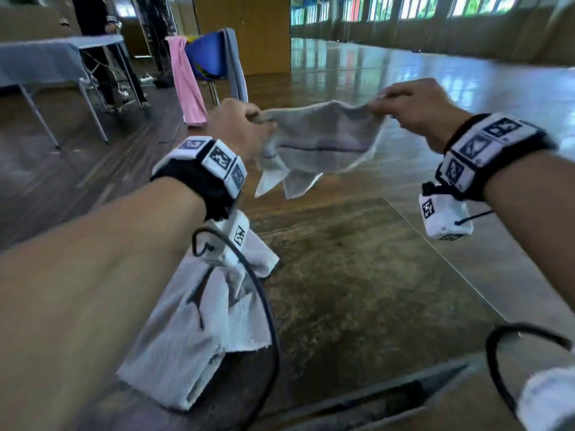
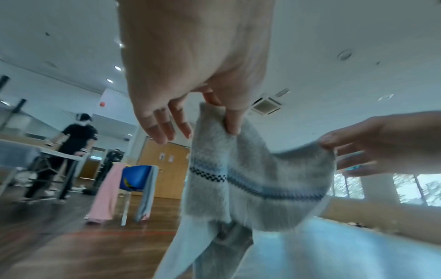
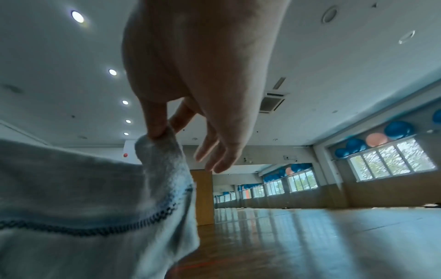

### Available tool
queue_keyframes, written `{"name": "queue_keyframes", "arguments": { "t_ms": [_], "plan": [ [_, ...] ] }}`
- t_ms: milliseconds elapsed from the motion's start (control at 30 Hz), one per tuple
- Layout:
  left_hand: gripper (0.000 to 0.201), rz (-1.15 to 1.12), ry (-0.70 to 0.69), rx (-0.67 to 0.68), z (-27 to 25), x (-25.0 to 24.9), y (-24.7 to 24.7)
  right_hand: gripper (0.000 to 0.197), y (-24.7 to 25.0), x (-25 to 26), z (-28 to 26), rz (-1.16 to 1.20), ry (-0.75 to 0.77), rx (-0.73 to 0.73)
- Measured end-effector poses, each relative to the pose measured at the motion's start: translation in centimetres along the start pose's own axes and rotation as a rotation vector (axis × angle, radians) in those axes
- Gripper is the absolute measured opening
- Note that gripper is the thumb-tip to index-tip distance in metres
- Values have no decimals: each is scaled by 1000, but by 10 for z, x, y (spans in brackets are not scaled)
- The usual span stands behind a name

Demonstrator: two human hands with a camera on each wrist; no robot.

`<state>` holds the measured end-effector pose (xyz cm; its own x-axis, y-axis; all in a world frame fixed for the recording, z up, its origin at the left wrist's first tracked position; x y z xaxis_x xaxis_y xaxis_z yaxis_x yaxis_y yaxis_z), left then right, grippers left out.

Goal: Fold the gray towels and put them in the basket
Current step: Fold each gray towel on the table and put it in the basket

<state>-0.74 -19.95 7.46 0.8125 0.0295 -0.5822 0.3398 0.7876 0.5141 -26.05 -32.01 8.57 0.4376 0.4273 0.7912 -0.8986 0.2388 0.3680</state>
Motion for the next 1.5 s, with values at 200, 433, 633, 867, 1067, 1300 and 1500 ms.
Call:
{"name": "queue_keyframes", "arguments": {
  "t_ms": [200, 433, 633, 867, 1067, 1300, 1500],
  "plan": [
    [18, 68, 68, -29, 5, 45, -1, 17, 8, -43, 11, -27, -237, -127],
    [18, -394, 514, 116, -24, 63, -43, 18, -7, -79, -11, 203, -417, -35],
    [20, -319, 142, -138, -23, 45, -29, 25, 2, -82, -8, 371, -266, -139],
    [19, -324, 194, -103, -58, 51, -22, 22, -2, -108, -39, 290, -452, 96],
    [15, -331, 186, -122, -74, 50, -24, 24, -1, -101, -50, 448, -386, 12],
    [14, -323, 151, -156, -69, 47, -23, 21, 10, -109, -49, 352, -400, 122],
    [20, 122, 143, 289, -109, 76, -41, 22, 23, -149, -80, -55, -248, 84]
  ]
}}
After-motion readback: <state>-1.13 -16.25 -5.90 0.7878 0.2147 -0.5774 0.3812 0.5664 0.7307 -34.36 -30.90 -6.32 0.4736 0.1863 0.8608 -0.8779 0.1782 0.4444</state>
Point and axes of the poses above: each hand's wrist, its own z-axis towards the middle knuckle, its own y-axis out of the back of the hand, x = y × z, the point moved 4 cm from there along z, towards the middle knuckle, and after that the axes turned 15 degrees about -x, right-handed, at the moved point
